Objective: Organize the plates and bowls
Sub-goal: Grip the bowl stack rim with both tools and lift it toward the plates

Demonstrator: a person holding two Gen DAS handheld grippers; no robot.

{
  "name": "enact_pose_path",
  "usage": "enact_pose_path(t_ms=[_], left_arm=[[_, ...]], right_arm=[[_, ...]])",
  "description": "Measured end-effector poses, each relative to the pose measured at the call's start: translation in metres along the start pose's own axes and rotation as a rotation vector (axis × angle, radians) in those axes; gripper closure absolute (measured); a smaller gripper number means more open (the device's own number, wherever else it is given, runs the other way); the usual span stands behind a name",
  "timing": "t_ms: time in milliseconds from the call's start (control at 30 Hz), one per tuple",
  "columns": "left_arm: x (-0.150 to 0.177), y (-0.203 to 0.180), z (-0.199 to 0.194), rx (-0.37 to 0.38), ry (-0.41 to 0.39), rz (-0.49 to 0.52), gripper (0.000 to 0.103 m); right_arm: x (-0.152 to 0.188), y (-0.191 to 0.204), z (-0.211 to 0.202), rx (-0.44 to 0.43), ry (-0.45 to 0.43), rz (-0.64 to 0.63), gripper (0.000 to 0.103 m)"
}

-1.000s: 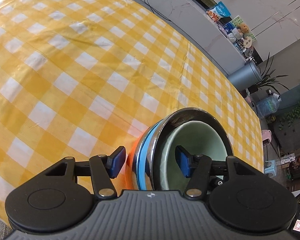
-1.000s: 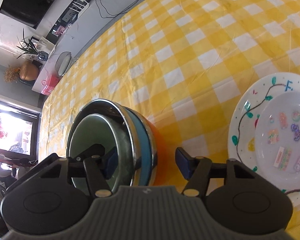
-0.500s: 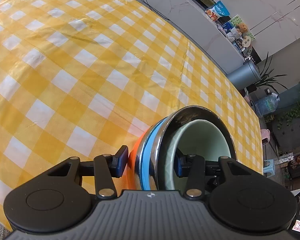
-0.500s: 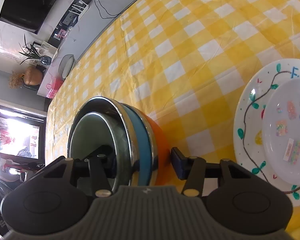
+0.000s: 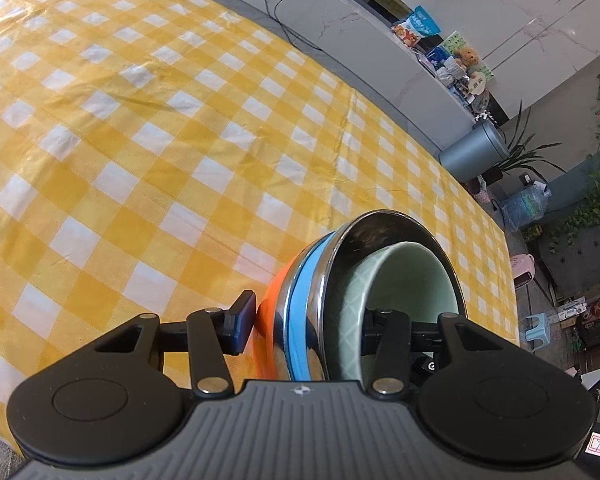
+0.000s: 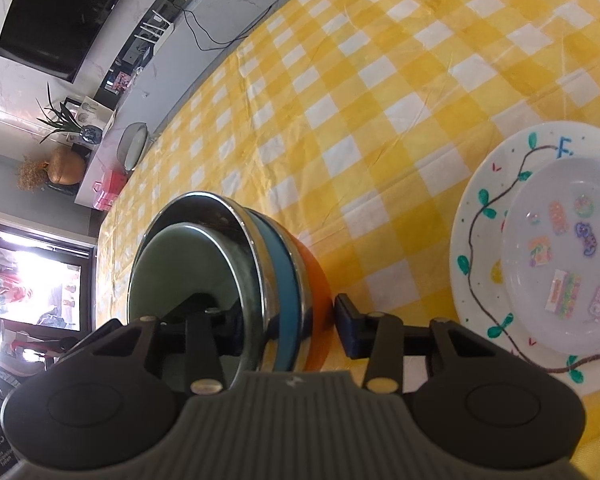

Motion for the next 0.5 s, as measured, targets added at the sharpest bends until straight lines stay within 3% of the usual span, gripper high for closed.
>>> enact_pose_path(t_ms=[233, 500], left_arm=[[0.021, -0.031, -0.011, 0.051, 0.015, 0.048, 0.051], [0.065, -0.077, -0.003, 0.116, 0.080, 0.120, 0.051]], right_arm=[[-0.002, -0.007, -0.044, 0.013, -0.050, -0.005, 0.061], [0.001, -0.047, -0.108, 0.064, -0.129, 0.042, 0.061]])
Point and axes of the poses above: each gripper's, at about its wrist camera, not at the fingertips, and z roughly the way its jaws point, y to its left, x to its underside, the point moved 2 cm from there along z, roughly the way its jaws point, and after that the axes turned 15 degrees about -z, right-handed, at the moved point
